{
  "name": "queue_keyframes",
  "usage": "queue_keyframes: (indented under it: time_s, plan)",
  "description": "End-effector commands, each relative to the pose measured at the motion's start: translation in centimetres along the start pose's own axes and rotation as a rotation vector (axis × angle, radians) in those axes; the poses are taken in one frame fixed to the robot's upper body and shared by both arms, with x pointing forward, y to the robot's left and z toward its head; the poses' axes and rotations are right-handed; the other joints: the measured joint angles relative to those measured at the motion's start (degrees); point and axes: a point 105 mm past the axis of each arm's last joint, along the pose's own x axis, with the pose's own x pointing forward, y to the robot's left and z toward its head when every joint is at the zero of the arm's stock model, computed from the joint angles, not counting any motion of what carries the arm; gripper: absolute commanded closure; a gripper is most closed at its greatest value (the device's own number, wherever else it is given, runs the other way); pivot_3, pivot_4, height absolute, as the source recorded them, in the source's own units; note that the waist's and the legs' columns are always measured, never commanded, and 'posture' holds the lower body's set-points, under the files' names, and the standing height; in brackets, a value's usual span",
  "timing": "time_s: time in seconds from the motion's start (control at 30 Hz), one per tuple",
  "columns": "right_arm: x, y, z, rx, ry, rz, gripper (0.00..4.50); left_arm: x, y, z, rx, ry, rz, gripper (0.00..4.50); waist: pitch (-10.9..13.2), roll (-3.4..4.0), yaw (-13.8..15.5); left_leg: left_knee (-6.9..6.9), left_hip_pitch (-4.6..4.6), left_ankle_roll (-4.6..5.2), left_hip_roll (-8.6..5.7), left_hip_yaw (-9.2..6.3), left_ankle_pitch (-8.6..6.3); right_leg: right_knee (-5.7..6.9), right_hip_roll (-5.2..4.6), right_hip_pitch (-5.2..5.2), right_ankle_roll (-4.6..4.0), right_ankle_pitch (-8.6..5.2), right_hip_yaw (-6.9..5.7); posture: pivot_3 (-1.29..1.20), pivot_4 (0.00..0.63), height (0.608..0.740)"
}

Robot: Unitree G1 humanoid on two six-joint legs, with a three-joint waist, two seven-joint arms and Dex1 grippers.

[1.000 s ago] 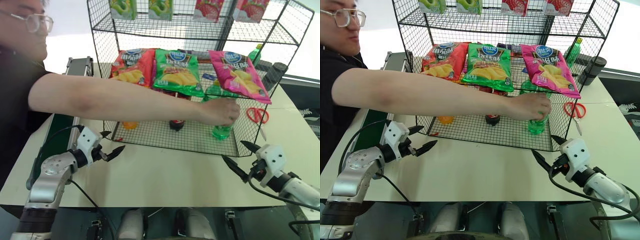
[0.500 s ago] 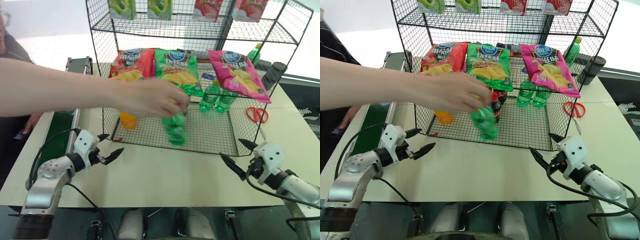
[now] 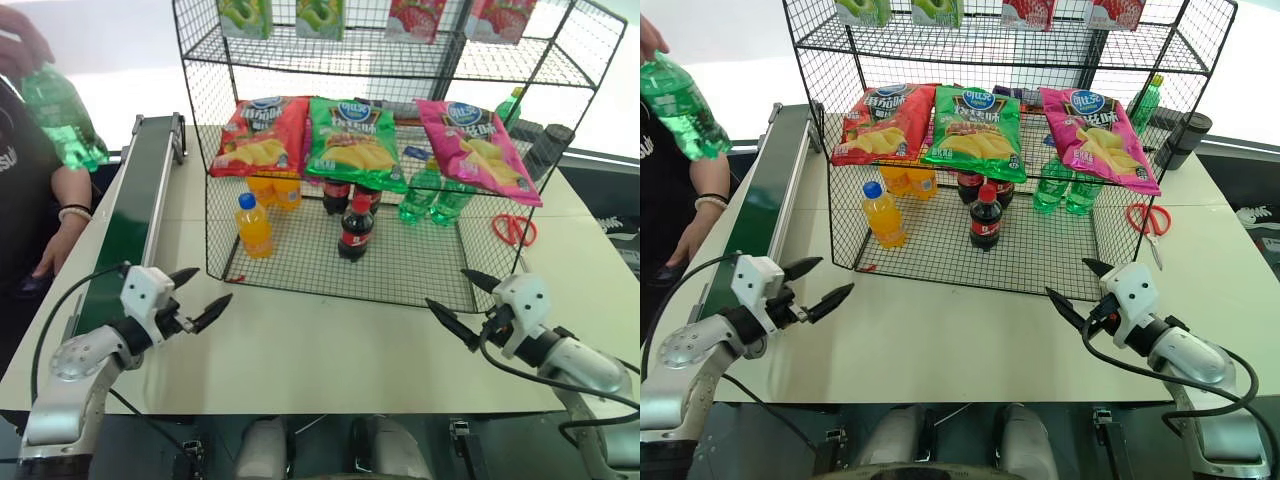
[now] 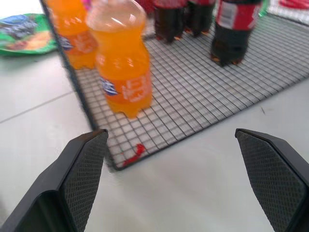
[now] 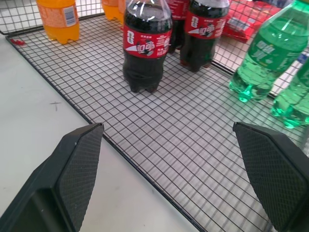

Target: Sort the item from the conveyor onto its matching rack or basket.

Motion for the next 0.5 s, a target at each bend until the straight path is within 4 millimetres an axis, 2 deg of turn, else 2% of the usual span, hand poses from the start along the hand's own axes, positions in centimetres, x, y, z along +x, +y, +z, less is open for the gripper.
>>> queue_keyframes:
  time_s: [0.03,0.27,0.4,0.5]
  plan:
    - [0.4,0.2,0.7,-0.027,-0.041,0.025,0.04,-1.6,2.4,2.2,-0.044,-0.109,0.167,0.0,0.0,-0.01,-0.03,0.0,0.0,0.0,0.0,0.0,0.0,0.0,0.0,0.0,0.0,0.0,0.01,0.0,0.15,0.74]
    - [2.4,2.3,2.1,-0.015,-0.117,0.116,0.04,-4.3,7.6,1.0,-0.117,-0.145,0.534,0.0,-0.05,-0.1,-0.04,0.01,0.04,0.0,0.06,0.05,0.0,0.02,0.12,-0.01,-0.07,0.05,0.04,0.0,0.15,0.74]
    - [3.1,3.9,2.9,-0.011,-0.147,0.173,0.04,-5.5,9.2,-0.1,-0.132,-0.133,0.655,0.0,-0.1,-0.24,-0.01,0.01,-0.03,0.0,0.06,0.06,0.0,0.02,0.13,-0.07,-0.08,0.06,0.04,0.0,0.15,0.74]
    - [3.4,4.9,3.4,0.004,-0.165,0.205,0.04,-5.8,9.6,-1.0,-0.118,-0.102,0.688,0.0,-0.13,-0.28,0.04,0.01,-0.07,0.0,0.06,0.08,0.0,0.01,0.11,-0.1,-0.08,0.06,0.05,0.0,0.15,0.74]
